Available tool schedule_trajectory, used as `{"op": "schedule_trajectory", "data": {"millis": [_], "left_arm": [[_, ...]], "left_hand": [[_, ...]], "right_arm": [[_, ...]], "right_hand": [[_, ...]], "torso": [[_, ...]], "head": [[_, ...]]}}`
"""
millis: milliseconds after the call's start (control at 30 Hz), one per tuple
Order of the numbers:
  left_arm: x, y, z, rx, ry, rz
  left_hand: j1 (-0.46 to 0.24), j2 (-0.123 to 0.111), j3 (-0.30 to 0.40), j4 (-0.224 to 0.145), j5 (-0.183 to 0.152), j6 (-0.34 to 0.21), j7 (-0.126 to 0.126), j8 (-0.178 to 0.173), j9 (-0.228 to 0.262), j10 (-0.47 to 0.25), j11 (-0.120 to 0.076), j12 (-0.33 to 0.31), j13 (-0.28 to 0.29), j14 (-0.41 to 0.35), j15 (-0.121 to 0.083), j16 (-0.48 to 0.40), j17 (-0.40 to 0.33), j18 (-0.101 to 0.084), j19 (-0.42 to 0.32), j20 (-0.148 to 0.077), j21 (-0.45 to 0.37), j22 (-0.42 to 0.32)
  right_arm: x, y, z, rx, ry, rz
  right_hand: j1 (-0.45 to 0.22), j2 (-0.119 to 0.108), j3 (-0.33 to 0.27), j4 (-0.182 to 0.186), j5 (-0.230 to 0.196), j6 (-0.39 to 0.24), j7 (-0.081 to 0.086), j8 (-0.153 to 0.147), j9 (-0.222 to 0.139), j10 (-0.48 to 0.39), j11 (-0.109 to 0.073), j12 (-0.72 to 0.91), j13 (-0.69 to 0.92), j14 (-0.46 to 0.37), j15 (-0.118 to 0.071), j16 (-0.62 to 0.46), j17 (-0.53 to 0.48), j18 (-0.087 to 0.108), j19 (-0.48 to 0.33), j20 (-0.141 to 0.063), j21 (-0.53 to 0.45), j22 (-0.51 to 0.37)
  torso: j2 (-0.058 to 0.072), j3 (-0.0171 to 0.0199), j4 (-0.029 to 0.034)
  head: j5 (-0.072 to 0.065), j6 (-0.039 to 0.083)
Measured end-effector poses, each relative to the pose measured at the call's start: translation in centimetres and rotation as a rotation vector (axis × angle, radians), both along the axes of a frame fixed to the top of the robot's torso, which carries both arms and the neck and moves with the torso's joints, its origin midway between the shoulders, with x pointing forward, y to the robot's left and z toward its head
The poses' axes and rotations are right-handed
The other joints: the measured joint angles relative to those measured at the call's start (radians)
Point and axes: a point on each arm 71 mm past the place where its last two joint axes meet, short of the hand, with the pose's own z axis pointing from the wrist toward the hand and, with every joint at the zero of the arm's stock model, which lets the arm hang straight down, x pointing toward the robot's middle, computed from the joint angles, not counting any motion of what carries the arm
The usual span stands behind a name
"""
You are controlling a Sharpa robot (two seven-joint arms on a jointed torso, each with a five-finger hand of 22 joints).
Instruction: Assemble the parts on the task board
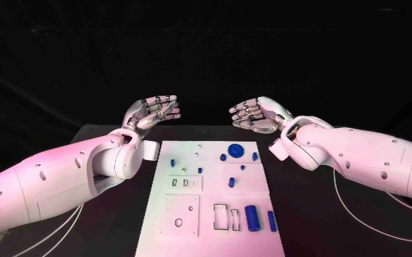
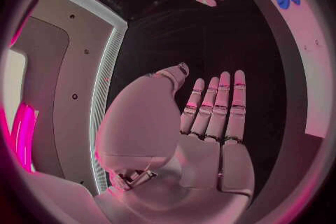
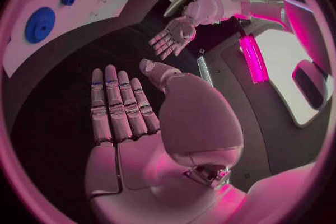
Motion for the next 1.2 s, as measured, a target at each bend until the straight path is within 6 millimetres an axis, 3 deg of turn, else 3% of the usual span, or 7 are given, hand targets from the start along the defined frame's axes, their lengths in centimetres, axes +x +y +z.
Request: {"op": "schedule_trajectory", "data": {"millis": [200, 467, 633, 700, 767, 867, 1200], "left_arm": [[-1.2, 0.5, 0.6, 0.004, -0.003, -0.041], [-2.8, -0.1, 1.6, -0.007, -0.006, -0.107], [-3.5, -0.3, 2.5, -0.015, -0.014, -0.139], [-3.7, -0.5, 2.7, -0.018, -0.015, -0.149], [-3.8, -0.5, 2.9, -0.020, -0.016, -0.157], [-4.0, -0.7, 3.1, -0.022, -0.016, -0.165], [-4.1, -0.9, 3.2, -0.026, -0.011, -0.183]], "left_hand": [[0.004, -0.005, 0.041, -0.028, 0.000, 0.079, 0.017, 0.021, 0.012, 0.106, -0.022, 0.000, 0.000, 0.107, -0.028, 0.032, 0.030, 0.016, 0.081, -0.023, 0.043, 0.012], [-0.003, -0.027, 0.072, -0.053, 0.000, 0.124, 0.031, 0.032, 0.018, 0.175, -0.037, -0.011, 0.000, 0.175, -0.048, 0.049, 0.056, 0.016, 0.133, -0.042, 0.076, 0.021], [-0.010, -0.033, 0.072, -0.053, 0.000, 0.124, 0.031, 0.032, 0.018, 0.175, -0.037, -0.016, 0.000, 0.175, -0.048, 0.049, 0.058, 0.016, 0.133, -0.042, 0.076, 0.021], [-0.010, -0.033, 0.072, -0.053, 0.000, 0.124, 0.031, 0.032, 0.018, 0.175, -0.037, -0.017, 0.000, 0.175, -0.048, 0.049, 0.058, 0.016, 0.133, -0.042, 0.076, 0.021], [-0.010, -0.033, 0.072, -0.053, 0.000, 0.124, 0.031, 0.032, 0.018, 0.175, -0.037, -0.017, 0.000, 0.175, -0.048, 0.049, 0.058, 0.016, 0.133, -0.042, 0.076, 0.021], [-0.010, -0.033, 0.072, -0.053, 0.000, 0.124, 0.031, 0.032, 0.018, 0.175, -0.037, -0.017, 0.000, 0.175, -0.048, 0.049, 0.058, 0.016, 0.133, -0.042, 0.076, 0.021], [-0.010, -0.033, 0.072, -0.053, 0.000, 0.123, 0.030, 0.032, 0.018, 0.175, -0.037, -0.020, 0.000, 0.175, -0.047, 0.049, 0.059, 0.016, 0.133, -0.042, 0.076, 0.021]], "right_arm": [[-0.4, 0.4, 0.3, -0.185, -0.066, 0.029], [-1.2, 1.4, 0.4, -0.446, -0.155, 0.067], [-1.4, 2.1, 0.3, -0.559, -0.203, 0.084], [-1.5, 2.3, 0.3, -0.595, -0.220, 0.089], [-1.5, 2.4, 0.3, -0.627, -0.236, 0.093], [-1.5, 2.6, 0.2, -0.659, -0.252, 0.095], [-1.3, 3.5, 0.1, -0.726, -0.286, 0.095]], "right_hand": [[-0.006, -0.040, 0.022, -0.021, -0.006, 0.094, 0.017, 0.017, 0.011, 0.125, -0.037, -0.015, 0.002, 0.156, -0.051, 0.048, 0.038, 0.000, 0.117, -0.045, 0.070, 0.028], [-0.052, -0.135, -0.056, 0.005, 0.092, 0.200, -0.033, 0.033, 0.039, 0.235, -0.095, -0.062, 0.014, 0.411, -0.132, 0.224, 0.214, 0.000, 0.318, -0.130, 0.239, 0.116], [-0.037, -0.129, -0.119, 0.035, 0.095, 0.210, -0.044, 0.025, 0.051, 0.234, -0.108, -0.062, 0.029, 0.485, -0.148, 0.409, 0.354, 0.000, 0.384, -0.152, 0.333, 0.178], [-0.031, -0.133, -0.123, 0.045, 0.099, 0.214, -0.048, 0.019, 0.055, 0.241, -0.115, -0.062, 0.036, 0.501, -0.152, 0.583, 0.505, 0.000, 0.409, -0.163, 0.388, 0.216], [-0.021, -0.139, -0.116, 0.068, 0.099, 0.216, -0.046, 0.013, 0.063, 0.247, -0.112, -0.062, 0.043, 0.501, -0.152, 0.817, 0.738, 0.000, 0.455, -0.169, 0.548, 0.398], [-0.015, -0.146, -0.110, 0.088, 0.099, 0.221, -0.047, 0.009, 0.071, 0.250, -0.112, -0.062, 0.048, 0.501, -0.152, 0.970, 0.889, -0.018, 0.490, -0.166, 0.704, 0.585], [0.002, -0.144, -0.091, 0.106, 0.099, 0.221, -0.047, 0.001, 0.082, 0.243, -0.105, -0.062, 0.048, 0.501, -0.152, 1.084, 1.010, -0.039, 0.536, -0.157, 0.870, 0.800]], "torso": [[0.021, -0.0043, 0.0099], [0.059, -0.0157, 0.0255], [0.083, -0.0238, 0.0325], [0.091, -0.0264, 0.0351], [0.098, -0.0279, 0.0374], [0.108, -0.0300, 0.0411], [0.126, -0.0355, 0.0526]], "head": [[-0.013, -0.010], [-0.031, -0.011], [-0.040, -0.008], [-0.041, -0.007], [-0.043, -0.007], [-0.045, -0.007], [-0.054, -0.008]]}}
